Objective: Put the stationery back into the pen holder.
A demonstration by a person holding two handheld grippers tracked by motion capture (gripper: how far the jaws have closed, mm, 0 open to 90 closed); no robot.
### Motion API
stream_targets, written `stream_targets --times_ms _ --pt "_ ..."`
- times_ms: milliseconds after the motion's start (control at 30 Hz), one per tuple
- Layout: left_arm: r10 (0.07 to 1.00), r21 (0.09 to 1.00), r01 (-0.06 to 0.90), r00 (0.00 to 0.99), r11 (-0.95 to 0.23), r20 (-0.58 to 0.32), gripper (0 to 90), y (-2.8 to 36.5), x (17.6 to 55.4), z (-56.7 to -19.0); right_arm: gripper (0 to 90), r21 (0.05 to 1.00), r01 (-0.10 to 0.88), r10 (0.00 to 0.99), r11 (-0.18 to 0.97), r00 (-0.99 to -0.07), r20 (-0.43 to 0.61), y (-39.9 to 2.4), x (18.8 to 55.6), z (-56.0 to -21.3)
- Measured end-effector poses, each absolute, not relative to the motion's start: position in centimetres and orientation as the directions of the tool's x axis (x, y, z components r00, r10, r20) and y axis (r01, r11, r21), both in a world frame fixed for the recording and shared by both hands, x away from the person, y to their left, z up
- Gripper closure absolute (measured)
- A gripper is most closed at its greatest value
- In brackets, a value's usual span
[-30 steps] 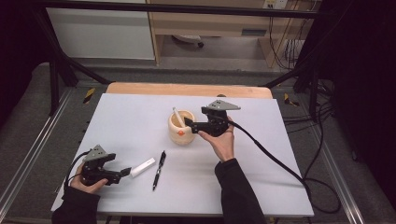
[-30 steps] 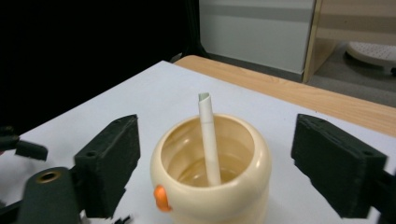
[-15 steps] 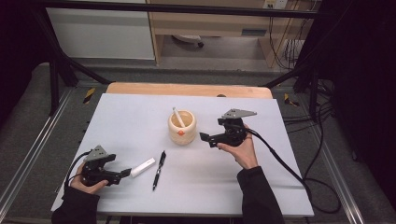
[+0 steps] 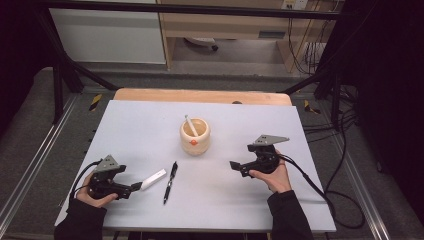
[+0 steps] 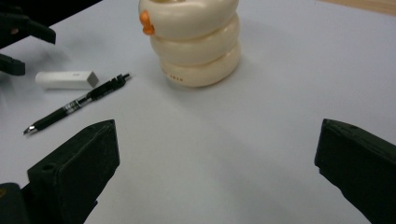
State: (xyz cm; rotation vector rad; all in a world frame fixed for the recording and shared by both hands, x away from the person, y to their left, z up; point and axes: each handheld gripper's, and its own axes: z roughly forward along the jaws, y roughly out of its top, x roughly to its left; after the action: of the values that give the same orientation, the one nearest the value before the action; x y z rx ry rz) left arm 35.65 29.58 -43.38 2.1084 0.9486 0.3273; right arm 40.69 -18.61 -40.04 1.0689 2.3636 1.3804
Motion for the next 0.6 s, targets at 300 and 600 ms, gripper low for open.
stream_targets --times_ms 300,600 --pt "0.703 0.676 0.533 0.710 -0.510 -0.029 7.4 27.9 36.0 -42.1 0.8 0.798 0.503 0.675 0.333 -0.718 0.172 -19.9 39.2 -41.9" --pt "0.659 0.586 0.532 0.752 -0.611 0.006 15.0 25.9 36.8 -41.3 1.5 0.794 0.505 0.677 0.338 -0.716 0.167 -21.0 38.4 -42.3"
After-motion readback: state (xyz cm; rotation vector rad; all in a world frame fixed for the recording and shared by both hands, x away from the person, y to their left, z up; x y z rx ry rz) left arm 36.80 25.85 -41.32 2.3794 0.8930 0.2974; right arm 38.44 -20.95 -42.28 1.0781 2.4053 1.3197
